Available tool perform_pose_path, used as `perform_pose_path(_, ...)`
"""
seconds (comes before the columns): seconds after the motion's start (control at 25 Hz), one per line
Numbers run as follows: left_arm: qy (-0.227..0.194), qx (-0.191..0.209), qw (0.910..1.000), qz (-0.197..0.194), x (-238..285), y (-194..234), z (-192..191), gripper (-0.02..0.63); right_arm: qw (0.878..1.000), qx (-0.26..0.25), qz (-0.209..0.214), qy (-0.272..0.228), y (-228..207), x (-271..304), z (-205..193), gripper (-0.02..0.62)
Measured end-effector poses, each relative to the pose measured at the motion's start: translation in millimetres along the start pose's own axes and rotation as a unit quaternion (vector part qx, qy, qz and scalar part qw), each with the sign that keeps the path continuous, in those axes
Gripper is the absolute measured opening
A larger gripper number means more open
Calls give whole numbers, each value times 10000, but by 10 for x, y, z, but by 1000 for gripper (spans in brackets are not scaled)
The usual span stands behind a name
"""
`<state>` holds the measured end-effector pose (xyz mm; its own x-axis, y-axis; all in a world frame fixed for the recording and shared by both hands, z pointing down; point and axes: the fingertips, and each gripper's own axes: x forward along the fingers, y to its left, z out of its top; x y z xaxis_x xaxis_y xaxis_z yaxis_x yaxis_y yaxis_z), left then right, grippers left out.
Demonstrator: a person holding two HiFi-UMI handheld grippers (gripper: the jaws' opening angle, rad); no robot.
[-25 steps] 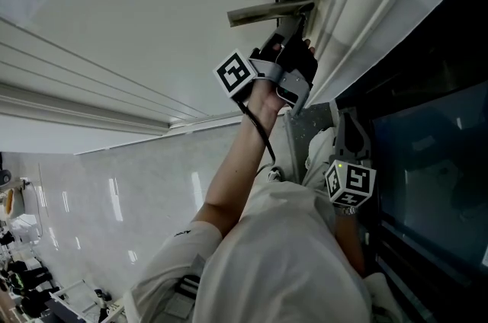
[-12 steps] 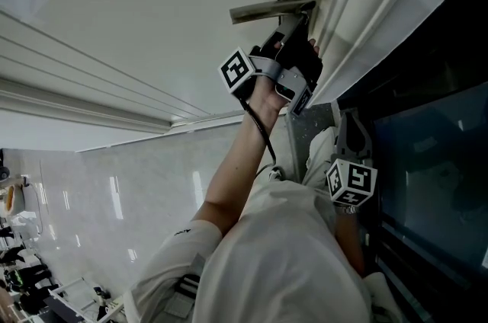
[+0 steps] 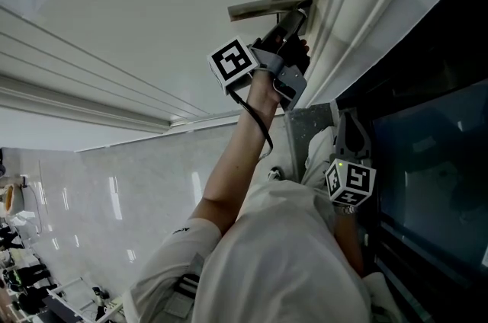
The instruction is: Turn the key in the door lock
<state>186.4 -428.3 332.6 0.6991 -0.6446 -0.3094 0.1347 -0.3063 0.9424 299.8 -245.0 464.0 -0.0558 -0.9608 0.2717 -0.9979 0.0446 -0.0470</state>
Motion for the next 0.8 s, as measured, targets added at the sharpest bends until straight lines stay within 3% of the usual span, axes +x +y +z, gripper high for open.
perform_pose_path(0.12,209,432,9981,397,0,22,-2,48,10000,13,-13,13,-15,-16,-18,-8)
perform_pose_path(0.32,396,856,9934,654,12,4,-10,52,10000,14,46,9,28,-25,-32,-8)
perform_pose_path(0.52,675,1543,9814,917,25,-15,-15,61,10000,37,68,-6,33,-23,-39,-8)
perform_pose_path(0.68,848,1662,9777,961,40,-22,-38,63,9999,61,81,-4,13,-29,-61,-8)
perform_pose_path(0.8,830,1574,9798,907,36,-25,-35,63,9999,55,116,6,27,-38,-73,-8)
